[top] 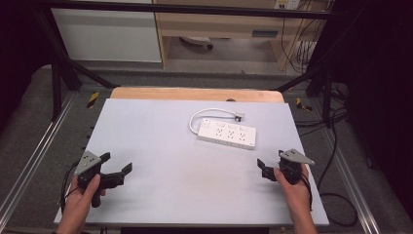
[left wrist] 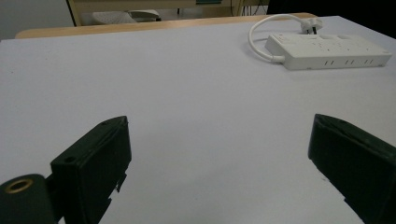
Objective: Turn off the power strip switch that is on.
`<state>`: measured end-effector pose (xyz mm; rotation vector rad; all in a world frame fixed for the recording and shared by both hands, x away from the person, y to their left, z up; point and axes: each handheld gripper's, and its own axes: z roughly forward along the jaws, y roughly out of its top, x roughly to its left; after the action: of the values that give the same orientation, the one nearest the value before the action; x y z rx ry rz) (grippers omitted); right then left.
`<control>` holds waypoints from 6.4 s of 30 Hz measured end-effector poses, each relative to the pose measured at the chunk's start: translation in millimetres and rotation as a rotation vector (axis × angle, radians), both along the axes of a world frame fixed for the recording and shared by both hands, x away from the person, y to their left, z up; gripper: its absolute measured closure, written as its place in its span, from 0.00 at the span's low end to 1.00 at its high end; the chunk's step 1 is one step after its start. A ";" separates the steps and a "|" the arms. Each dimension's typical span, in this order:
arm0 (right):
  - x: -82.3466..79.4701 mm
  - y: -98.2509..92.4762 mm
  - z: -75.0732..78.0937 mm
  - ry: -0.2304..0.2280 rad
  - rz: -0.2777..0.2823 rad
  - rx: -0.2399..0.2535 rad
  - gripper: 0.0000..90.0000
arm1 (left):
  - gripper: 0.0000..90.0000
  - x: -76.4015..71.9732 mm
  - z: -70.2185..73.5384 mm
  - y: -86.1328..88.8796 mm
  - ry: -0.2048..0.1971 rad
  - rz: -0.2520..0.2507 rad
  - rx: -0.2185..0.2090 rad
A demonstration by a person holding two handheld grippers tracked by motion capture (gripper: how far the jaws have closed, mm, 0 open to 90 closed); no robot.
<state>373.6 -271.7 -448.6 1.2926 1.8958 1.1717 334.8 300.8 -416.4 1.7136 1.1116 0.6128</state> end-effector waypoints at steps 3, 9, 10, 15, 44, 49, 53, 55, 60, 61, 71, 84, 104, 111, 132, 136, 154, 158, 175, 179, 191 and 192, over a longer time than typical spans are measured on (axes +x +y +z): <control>-0.9 -1.2 1.0 -0.004 0.006 0.011 0.08 | 0.07 0.7 -1.0 0.0 0.005 0.006 0.010; -1.0 -2.3 0.6 0.003 0.000 0.018 0.08 | 0.07 0.6 -1.4 0.0 0.005 0.010 0.007; -1.2 -1.3 0.9 0.001 -0.001 0.017 0.08 | 0.07 0.8 -1.5 0.2 0.006 0.008 0.007; -0.7 0.5 1.7 -0.003 0.006 0.010 0.08 | 0.07 1.2 -1.2 0.4 0.004 0.005 0.002; -5.2 18.9 13.6 -0.014 0.086 0.012 0.03 | 0.06 -1.8 2.2 -6.2 -0.013 -0.044 0.023; -6.7 21.8 14.3 -0.016 0.089 0.005 0.03 | 0.06 -1.8 2.9 -5.3 -0.017 -0.050 0.023; -6.8 22.6 15.9 -0.022 0.089 0.020 0.04 | 0.06 -0.9 2.1 -5.5 -0.010 -0.041 0.021; -6.8 23.0 15.9 -0.015 0.078 0.021 0.04 | 0.06 -1.7 3.4 -5.9 -0.017 -0.046 0.024; -5.6 25.0 17.9 -0.018 0.063 0.031 0.04 | 0.06 -1.6 3.5 -6.2 -0.017 -0.054 0.020; -5.7 25.6 18.7 -0.018 0.066 0.031 0.04 | 0.06 -1.4 3.2 -6.1 -0.014 -0.053 0.016; -0.5 32.7 28.4 -0.033 0.070 0.051 0.05 | 0.06 -1.3 2.2 -5.4 -0.010 -0.045 0.016; 30.9 43.6 58.1 -0.020 0.113 0.047 0.11 | 0.06 -1.7 0.5 -3.3 -0.002 -0.032 0.014; 71.8 64.3 88.8 -0.093 0.118 -0.020 0.52 | 0.06 -1.6 -0.4 -4.1 0.006 -0.042 0.024; 81.0 71.8 85.3 -0.093 0.145 -0.025 0.74 | 0.06 -1.8 0.0 -4.3 0.003 -0.042 0.025; 127.1 103.4 82.2 -0.077 0.172 -0.034 1.00 | 0.06 -0.8 1.9 -8.9 -0.013 -0.058 0.026; 133.3 109.9 79.5 -0.074 0.165 -0.012 1.00 | 0.06 0.9 2.5 -9.7 -0.013 -0.056 0.009; 153.6 118.1 72.9 -0.066 0.114 0.018 1.00 | 0.06 20.6 3.7 -19.7 -0.044 -0.061 -0.004; 157.1 120.0 71.5 -0.056 0.112 0.003 1.00 | 0.06 20.5 2.8 -18.9 -0.037 -0.058 -0.005; 170.9 135.5 60.7 -0.016 0.117 -0.033 1.00 | 0.06 18.8 2.3 -20.3 -0.034 -0.071 0.000; 173.3 137.4 59.3 -0.005 0.119 -0.041 1.00 | 0.06 18.9 2.4 -20.4 -0.034 -0.071 -0.002; 176.4 139.5 52.4 0.015 0.115 -0.049 1.00 | 0.06 18.9 2.4 -20.8 -0.032 -0.076 -0.003; 176.7 138.6 51.8 0.019 0.113 -0.048 1.00 | 0.06 18.9 2.4 -20.8 -0.032 -0.076 -0.003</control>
<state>550.3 -133.0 -396.7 1.1883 2.0209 1.1658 353.7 280.0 -414.0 1.7298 1.0200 0.5889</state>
